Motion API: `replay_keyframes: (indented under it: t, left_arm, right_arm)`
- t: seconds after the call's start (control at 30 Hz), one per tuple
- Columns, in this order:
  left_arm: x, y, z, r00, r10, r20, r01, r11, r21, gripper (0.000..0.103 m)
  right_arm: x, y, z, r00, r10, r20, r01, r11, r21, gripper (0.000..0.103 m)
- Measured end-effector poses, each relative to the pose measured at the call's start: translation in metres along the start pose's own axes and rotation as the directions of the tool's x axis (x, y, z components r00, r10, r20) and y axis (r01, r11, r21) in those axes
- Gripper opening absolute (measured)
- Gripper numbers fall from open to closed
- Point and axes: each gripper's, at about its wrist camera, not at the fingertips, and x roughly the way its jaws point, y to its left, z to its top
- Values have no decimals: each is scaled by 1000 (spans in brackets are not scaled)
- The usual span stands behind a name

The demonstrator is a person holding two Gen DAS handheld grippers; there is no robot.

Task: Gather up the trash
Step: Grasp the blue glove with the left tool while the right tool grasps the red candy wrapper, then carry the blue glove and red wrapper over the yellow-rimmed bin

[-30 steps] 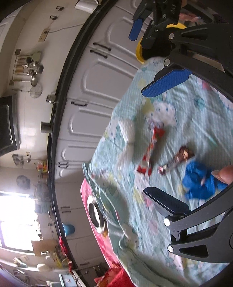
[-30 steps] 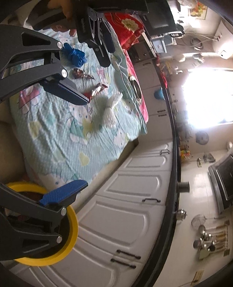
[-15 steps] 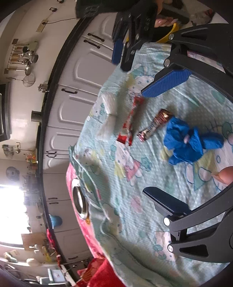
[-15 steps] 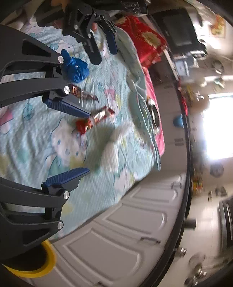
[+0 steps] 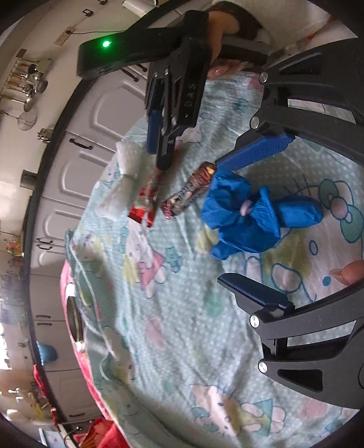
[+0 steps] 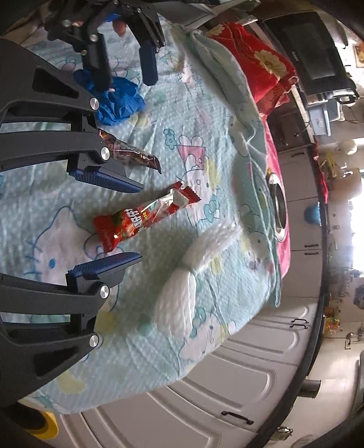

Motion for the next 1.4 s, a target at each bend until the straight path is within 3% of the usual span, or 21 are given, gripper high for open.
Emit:
replay_keyframes:
  t: [0.1, 0.17, 0.3, 0.4, 0.53, 0.6, 1.03, 1.4]
  left_arm:
    - [6, 1, -6, 999, -23, -32, 22, 1000, -10, 63]
    - [8, 0, -8, 999, -24, -44, 24, 1000, -4, 60]
    - [11, 0, -12, 998, -17, -57, 18, 1000, 10, 52]
    - [11, 2, -14, 998, -13, -64, 14, 1000, 14, 41]
    - [11, 4, -16, 997, -6, -73, 7, 1000, 15, 18]
    - [9, 4, -15, 997, -13, -73, 14, 1000, 6, 14]
    - [-19, -51, 20, 994, -98, 56, 93, 993, 79, 13]
    - [-5, -128, 44, 976, -202, 79, 186, 967, 172, 13]
  right_arm:
    - [13, 2, -1, 999, -14, -34, 14, 1000, -6, 36]
    - [21, 1, -4, 998, -32, -62, 32, 999, -1, 23]
    - [18, -2, -12, 998, -31, -47, 32, 999, 12, 20]
    - [12, -4, -20, 999, -28, -39, 29, 999, 19, 18]
    - [1, -5, -32, 999, -20, -26, 21, 999, 34, 16]
    - [-6, -6, -38, 1000, -16, -19, 16, 999, 47, 15]
    - [-75, -27, -74, 996, -35, 85, 23, 990, 142, 15]
    - [-143, -72, -106, 978, -145, 151, 104, 962, 252, 15]
